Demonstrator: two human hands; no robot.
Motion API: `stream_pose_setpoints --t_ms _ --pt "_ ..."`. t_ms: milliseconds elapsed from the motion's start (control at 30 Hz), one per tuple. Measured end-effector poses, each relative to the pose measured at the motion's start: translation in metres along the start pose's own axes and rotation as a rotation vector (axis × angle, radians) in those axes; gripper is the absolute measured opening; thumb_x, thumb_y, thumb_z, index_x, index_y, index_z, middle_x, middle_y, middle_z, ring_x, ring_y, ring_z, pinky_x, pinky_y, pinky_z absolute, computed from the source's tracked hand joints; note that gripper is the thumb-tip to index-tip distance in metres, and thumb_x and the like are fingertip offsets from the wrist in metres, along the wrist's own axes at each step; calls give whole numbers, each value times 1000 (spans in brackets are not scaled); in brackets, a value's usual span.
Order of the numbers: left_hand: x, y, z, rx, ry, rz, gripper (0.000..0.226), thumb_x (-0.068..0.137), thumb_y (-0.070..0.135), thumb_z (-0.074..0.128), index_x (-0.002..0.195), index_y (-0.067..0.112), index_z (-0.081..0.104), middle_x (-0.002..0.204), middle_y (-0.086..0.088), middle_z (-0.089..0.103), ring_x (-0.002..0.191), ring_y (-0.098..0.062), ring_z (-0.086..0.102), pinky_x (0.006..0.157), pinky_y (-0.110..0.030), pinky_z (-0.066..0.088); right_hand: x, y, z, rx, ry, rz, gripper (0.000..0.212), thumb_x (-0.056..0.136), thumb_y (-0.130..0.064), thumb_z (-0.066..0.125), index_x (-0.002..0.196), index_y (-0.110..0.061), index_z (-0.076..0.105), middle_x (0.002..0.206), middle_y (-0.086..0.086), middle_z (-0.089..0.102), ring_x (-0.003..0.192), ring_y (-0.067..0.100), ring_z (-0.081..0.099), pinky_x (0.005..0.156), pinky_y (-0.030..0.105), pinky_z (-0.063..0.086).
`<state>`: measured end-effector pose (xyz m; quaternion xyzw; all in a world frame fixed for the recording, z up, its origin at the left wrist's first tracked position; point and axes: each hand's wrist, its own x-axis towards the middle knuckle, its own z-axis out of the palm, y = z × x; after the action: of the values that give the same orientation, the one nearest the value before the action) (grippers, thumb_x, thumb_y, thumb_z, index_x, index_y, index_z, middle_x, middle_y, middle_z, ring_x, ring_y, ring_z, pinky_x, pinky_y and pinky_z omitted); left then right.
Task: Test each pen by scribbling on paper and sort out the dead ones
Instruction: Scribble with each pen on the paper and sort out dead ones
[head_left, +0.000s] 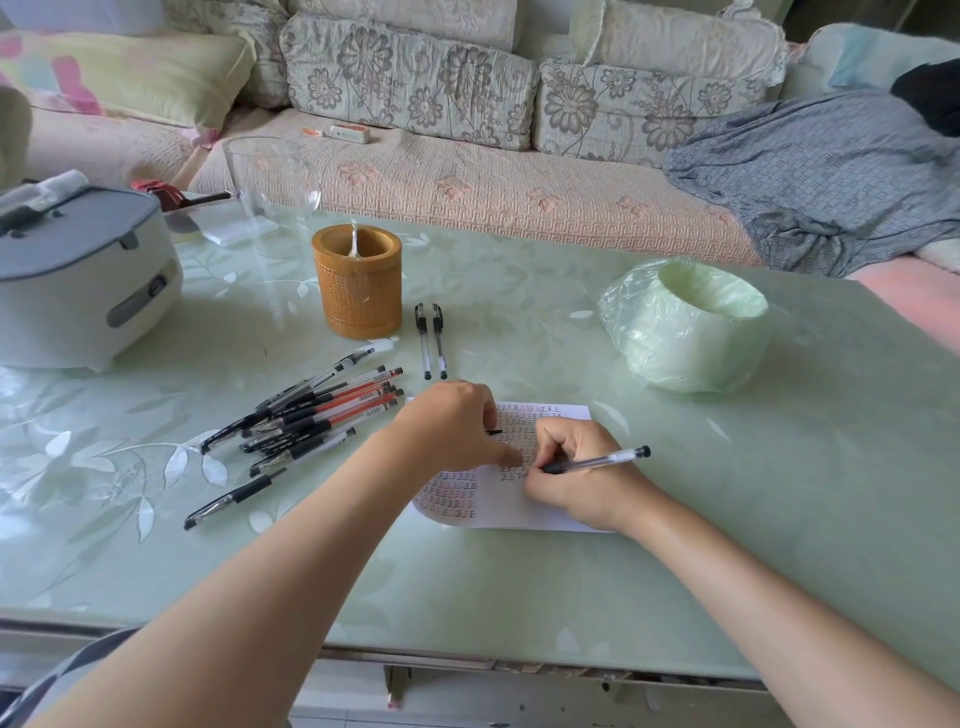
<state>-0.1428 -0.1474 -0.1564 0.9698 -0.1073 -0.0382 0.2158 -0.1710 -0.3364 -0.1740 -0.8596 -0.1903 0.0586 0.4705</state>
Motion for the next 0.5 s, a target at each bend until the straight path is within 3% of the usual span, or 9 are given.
stream_pose_setpoints --t_ms 500 --pt "-1 1 -1 -24 -1 -1 53 62 60 81 93 20 64 90 4 60 84 -15 57 73 -32 53 1 1 0 47 -28 -12 12 65 -11 60 62 -10 48 57 -8 45 56 10 38 52 25 29"
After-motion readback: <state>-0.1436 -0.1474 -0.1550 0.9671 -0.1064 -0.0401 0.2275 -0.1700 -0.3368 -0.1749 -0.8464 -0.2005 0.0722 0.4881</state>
